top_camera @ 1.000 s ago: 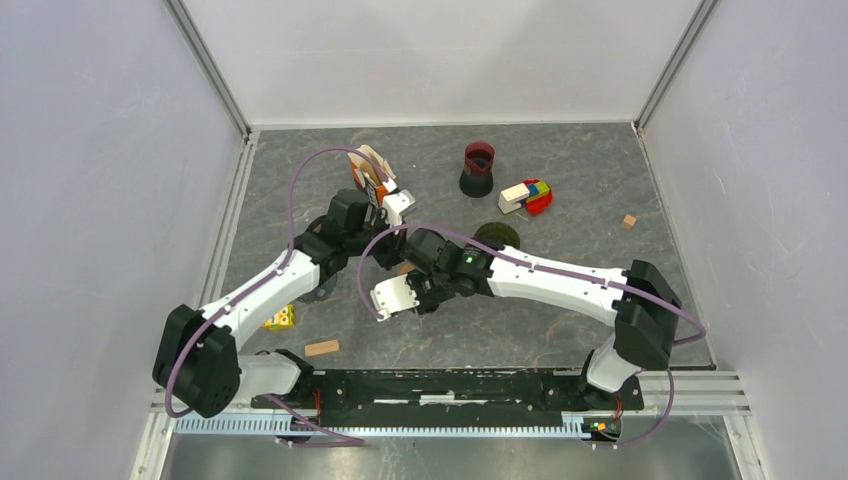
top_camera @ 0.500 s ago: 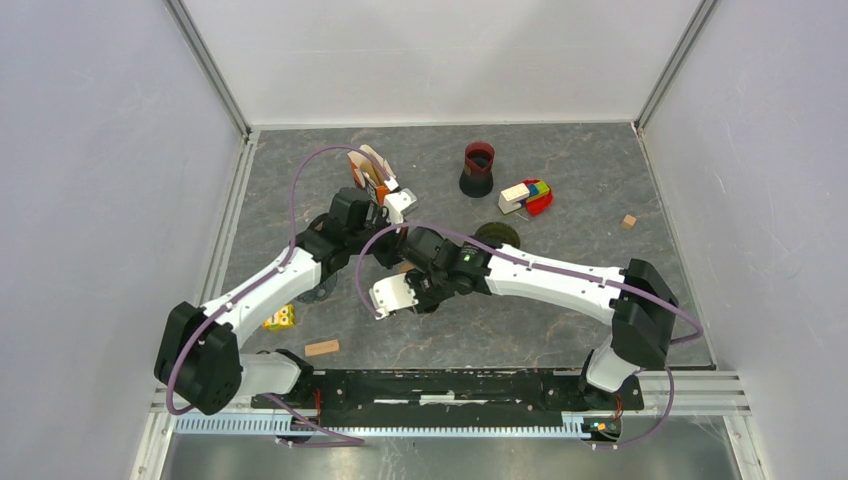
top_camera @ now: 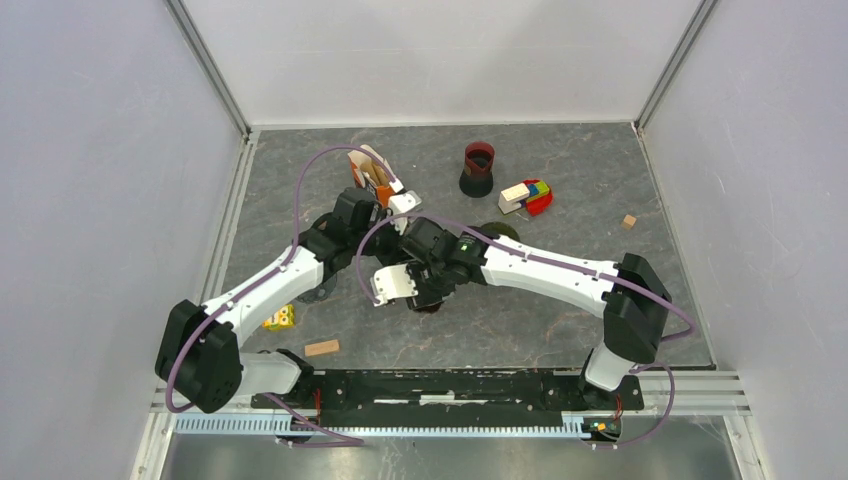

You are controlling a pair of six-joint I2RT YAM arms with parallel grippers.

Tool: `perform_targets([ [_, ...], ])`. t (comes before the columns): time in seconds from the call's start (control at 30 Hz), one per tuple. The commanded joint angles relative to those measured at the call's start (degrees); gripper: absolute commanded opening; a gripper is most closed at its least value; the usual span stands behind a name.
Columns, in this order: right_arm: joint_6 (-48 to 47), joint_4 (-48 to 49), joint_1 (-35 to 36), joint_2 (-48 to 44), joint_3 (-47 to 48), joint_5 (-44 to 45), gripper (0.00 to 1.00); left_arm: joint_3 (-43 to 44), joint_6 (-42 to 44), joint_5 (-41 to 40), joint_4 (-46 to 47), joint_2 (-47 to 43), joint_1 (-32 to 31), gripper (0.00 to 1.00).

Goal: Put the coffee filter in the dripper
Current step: Adjust the coffee dripper in the dripper holder.

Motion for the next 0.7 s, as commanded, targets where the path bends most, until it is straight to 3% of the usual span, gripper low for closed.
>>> perform_targets([
  [0.0,0.5,-3.1,-0.5,0.2,4.1,0.3,0.55,-0.8,2.2,-1.5,-7.9,1.7,-1.1,0.02],
  [0.67,0.8,-6.6,-1.5,-2.4,9.2,1.2,0.64,5.3,3.1,-3.9,-8.7,1.8,-1.0,0.02],
])
